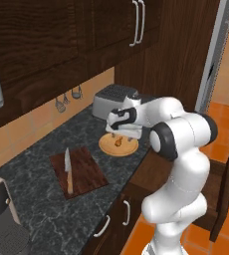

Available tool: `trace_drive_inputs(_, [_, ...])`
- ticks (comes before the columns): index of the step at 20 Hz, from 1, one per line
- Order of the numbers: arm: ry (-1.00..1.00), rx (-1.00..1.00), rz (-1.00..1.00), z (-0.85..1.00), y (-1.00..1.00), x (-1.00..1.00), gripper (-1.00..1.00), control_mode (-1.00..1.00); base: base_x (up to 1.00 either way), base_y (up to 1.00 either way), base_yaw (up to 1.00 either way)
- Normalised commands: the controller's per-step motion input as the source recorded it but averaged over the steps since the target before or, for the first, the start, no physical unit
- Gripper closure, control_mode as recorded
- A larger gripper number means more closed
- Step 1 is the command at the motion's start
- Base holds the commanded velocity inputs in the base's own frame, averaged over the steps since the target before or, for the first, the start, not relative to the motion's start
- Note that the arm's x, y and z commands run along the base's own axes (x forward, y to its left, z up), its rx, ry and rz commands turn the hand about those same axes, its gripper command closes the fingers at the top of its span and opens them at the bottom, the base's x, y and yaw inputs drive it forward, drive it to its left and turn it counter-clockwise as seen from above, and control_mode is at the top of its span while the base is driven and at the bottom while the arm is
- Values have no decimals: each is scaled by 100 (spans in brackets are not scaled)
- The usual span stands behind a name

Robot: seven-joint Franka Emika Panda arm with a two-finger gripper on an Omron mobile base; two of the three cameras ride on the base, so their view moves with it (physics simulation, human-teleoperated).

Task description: Pick up the knife from the drawer and place it on the cutting board. Then place the meat from the plate to the cutting board.

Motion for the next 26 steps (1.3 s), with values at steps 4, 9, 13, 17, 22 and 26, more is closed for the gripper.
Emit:
trace_drive_inputs(4, [2, -2, 0, -42, 0, 39, -100, -100, 0, 0, 0])
trace_drive_inputs(9, [1, -2, 0, -37, 0, 39, -100, -100, 0, 0, 0])
trace_drive_inputs(13, [0, 0, 0, -10, 0, 27, -100, -100, 0, 0, 0])
trace_drive_inputs(17, [0, -2, 0, -37, 0, 1, -100, -100, 0, 0, 0])
trace_drive_inputs(22, [0, -2, 0, -31, 5, 0, 100, -100, 0, 0, 0])
trace_drive_inputs(26, [0, 0, 0, -7, 0, 0, 100, -100, 0, 0, 0])
